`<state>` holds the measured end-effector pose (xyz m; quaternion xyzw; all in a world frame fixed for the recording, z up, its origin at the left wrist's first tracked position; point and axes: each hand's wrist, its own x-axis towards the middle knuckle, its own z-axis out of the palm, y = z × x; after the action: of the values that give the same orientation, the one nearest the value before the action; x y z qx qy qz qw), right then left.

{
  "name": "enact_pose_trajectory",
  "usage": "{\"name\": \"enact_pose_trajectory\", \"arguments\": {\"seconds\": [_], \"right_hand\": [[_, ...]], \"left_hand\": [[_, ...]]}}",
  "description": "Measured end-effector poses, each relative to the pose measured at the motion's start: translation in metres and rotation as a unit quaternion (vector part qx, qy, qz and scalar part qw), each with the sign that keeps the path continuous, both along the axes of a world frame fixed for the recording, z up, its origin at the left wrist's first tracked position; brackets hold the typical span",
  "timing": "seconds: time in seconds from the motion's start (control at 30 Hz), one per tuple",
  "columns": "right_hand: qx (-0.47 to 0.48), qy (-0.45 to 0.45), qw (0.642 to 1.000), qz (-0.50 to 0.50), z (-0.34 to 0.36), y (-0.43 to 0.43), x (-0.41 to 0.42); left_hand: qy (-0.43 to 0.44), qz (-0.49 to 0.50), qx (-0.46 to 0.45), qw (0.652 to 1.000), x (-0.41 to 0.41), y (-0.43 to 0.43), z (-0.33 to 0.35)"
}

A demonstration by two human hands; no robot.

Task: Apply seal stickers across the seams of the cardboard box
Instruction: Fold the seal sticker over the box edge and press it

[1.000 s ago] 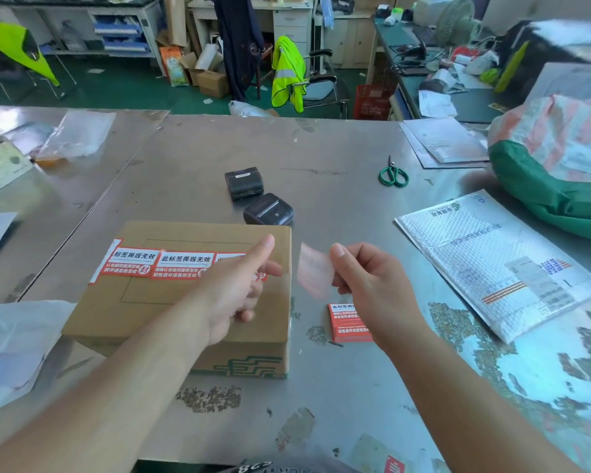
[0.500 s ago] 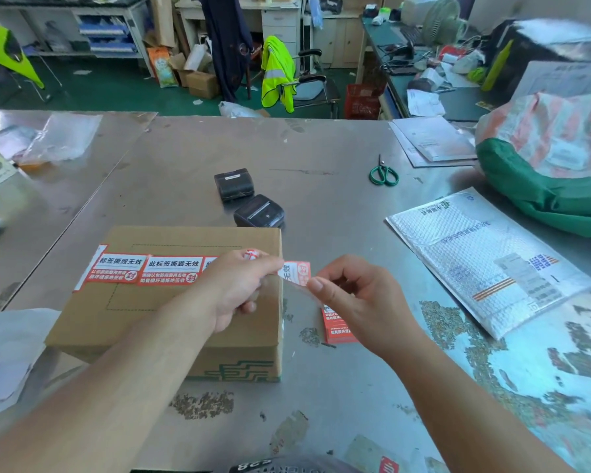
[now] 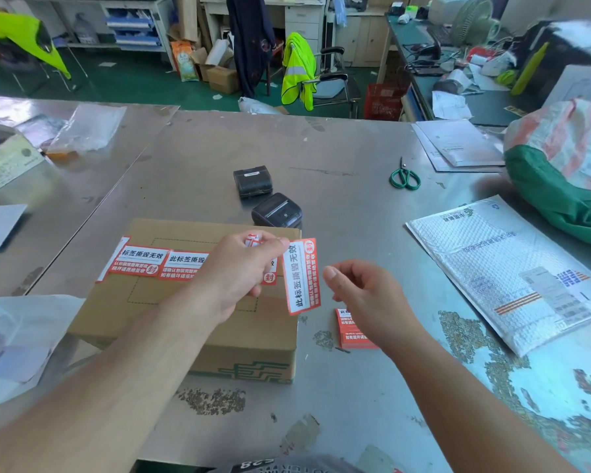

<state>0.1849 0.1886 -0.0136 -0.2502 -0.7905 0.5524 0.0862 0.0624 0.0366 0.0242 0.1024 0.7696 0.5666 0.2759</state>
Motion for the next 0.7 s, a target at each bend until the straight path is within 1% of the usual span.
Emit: {"name": "enact_pose_trajectory", "arguments": {"seconds": [0.27, 0.33, 0.43, 0.53, 0.63, 0.7], "right_hand": [[-0.072, -0.005, 0.997, 0.011, -0.002, 0.0, -0.017], [-0.082, 0.002, 0.996, 0.025, 0.0, 0.001, -0.019], [-0.086, 0.017, 0.995, 0.036, 0.003, 0.002, -0.024], [-0.074, 0.02, 0.996, 0.041, 0.004, 0.004, -0.027], [-0.09, 0.032, 0.995, 0.006, 0.001, 0.006, -0.031], [-0.133, 0.036, 0.99, -0.031, -0.004, 0.009, -0.034]], "left_hand": [[-0.015, -0.009, -0.002, 1.0, -0.01, -0.001, -0.001], [0.002, -0.014, -0.025, 1.0, -0.014, -0.002, -0.003], [0.05, -0.041, -0.079, 0.995, -0.02, -0.003, -0.003], [0.082, -0.048, -0.116, 0.989, -0.025, -0.004, -0.005], [0.093, -0.023, -0.119, 0.988, -0.03, -0.003, -0.012], [0.071, -0.005, -0.101, 0.992, -0.034, -0.004, -0.014]]}}
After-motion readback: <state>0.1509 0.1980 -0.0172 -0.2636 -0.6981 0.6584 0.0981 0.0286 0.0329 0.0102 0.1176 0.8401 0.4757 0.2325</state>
